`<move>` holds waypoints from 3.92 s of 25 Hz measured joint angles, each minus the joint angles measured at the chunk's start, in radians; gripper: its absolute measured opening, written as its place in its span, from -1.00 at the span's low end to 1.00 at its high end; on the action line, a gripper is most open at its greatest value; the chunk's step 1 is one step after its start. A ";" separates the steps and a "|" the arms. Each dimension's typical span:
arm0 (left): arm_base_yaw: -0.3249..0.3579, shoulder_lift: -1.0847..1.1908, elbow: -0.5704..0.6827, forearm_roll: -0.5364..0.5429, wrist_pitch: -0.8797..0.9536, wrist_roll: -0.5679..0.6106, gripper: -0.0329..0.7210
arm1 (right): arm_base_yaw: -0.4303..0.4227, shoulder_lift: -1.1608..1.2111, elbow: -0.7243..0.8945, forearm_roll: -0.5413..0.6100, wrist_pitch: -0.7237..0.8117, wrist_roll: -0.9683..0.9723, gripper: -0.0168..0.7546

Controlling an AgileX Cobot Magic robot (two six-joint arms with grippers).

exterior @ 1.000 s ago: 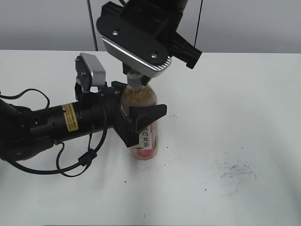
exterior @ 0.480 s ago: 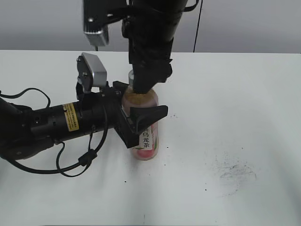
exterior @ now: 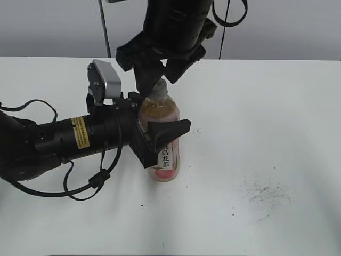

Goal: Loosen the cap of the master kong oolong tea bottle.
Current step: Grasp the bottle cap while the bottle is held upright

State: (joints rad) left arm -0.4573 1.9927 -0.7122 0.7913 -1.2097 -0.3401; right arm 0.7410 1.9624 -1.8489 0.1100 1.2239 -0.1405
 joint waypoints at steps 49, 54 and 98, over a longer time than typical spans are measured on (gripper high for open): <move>0.000 0.000 0.000 -0.001 0.002 -0.001 0.27 | 0.002 -0.019 0.017 0.012 -0.005 -0.019 0.00; 0.000 0.000 0.000 -0.001 0.002 -0.001 0.27 | 0.002 -0.019 0.040 0.020 -0.003 -0.013 -0.01; 0.000 0.000 0.000 0.006 0.002 0.005 0.27 | 0.002 -0.027 0.039 0.015 -0.007 -1.914 -0.20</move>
State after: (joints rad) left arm -0.4573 1.9927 -0.7125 0.7977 -1.2072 -0.3350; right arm 0.7431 1.9351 -1.8094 0.1250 1.2172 -2.0540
